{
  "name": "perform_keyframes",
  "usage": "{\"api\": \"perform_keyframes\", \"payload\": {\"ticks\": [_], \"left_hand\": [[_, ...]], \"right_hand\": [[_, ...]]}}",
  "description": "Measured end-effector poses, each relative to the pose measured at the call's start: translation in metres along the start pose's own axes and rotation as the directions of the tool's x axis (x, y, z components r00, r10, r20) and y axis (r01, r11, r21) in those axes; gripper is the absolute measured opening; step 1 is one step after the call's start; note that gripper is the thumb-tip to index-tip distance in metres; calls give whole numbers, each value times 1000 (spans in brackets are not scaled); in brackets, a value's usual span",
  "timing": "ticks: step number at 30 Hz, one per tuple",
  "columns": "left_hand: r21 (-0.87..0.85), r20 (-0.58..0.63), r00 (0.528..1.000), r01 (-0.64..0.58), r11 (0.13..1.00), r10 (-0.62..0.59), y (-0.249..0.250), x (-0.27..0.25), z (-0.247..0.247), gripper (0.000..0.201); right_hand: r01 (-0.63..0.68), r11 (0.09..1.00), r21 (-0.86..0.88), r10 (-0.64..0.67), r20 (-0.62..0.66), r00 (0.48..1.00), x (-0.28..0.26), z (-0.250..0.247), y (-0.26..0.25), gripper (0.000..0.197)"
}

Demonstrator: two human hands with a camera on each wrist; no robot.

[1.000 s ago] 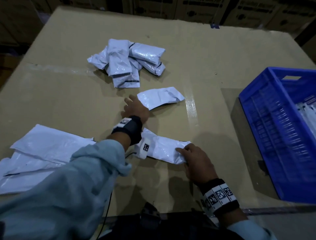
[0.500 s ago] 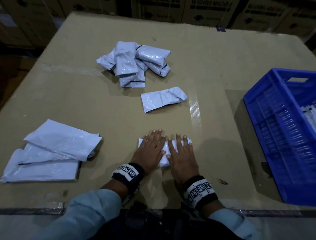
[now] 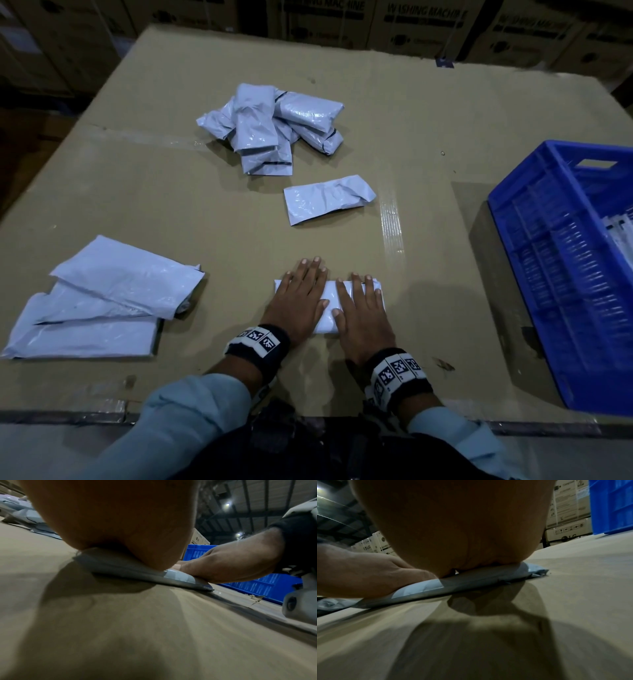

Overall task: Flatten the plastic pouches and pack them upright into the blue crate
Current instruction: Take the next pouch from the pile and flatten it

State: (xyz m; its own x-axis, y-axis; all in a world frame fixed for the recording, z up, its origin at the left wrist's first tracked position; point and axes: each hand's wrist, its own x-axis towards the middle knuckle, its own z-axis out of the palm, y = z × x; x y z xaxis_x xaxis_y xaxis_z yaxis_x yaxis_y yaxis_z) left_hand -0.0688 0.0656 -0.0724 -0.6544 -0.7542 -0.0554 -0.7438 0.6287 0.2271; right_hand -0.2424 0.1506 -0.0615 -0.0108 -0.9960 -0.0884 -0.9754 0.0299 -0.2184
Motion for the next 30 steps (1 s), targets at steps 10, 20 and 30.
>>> {"api": "perform_keyframes", "payload": {"ticks": [10,20,30], "left_hand": [[23,30,999,31,999,-32,-5,5,9,70],[26,-5,980,198,980,-198,-11,-4,5,90],[55,15,969,-247,967,247,-4,-14,5,63]], "right_hand": [[-22,1000,-19,23,53,998,4,9,5,66],[-66,998,-22,67,68,995,6,5,6,71],[-77,993,-85,77,-5,997,-2,4,-5,63]]}}
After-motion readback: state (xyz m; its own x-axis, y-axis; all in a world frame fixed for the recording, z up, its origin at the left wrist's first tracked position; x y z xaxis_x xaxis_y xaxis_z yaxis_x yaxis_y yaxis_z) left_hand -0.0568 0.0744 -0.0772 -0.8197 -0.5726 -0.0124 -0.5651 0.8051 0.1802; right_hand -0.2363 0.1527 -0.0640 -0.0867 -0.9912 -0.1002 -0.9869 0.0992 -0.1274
